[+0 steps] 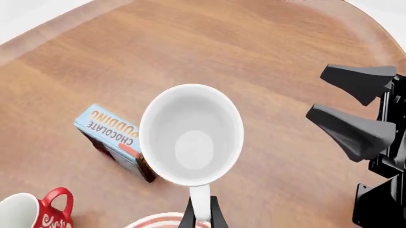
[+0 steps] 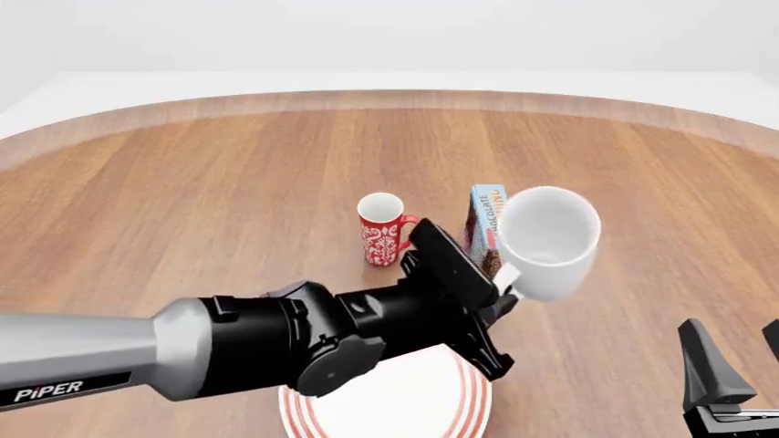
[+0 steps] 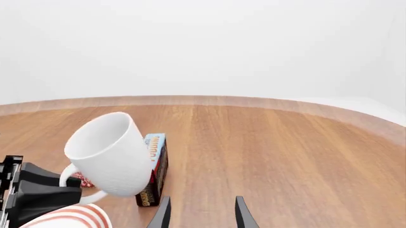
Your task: Pick up the white mug and put it on the plate, and put the chocolate pudding to the right of the plate.
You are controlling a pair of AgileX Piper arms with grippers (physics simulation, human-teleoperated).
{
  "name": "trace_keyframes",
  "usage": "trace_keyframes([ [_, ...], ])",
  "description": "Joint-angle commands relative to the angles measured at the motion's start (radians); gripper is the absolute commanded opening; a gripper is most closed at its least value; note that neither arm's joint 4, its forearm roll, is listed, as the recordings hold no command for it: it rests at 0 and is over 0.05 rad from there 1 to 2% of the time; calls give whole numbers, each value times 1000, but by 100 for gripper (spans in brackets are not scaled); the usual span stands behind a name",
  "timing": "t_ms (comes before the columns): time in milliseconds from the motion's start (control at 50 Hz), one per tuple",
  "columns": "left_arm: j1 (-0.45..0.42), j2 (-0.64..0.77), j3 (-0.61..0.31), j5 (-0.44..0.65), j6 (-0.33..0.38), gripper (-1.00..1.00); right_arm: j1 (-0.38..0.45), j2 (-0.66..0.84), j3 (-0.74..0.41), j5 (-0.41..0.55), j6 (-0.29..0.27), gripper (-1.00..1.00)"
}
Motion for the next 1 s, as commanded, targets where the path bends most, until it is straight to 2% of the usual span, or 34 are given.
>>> trace_keyframes([
  [20, 15, -47, 71, -39, -6, -100, 0, 0, 0, -1, -2, 100],
  [720, 55, -145, 225, -75, -36, -100, 0, 0, -1, -3, -3, 100],
  [1000, 85, -172, 293, -121, -57, -100, -1, 0, 0, -2, -2, 100],
])
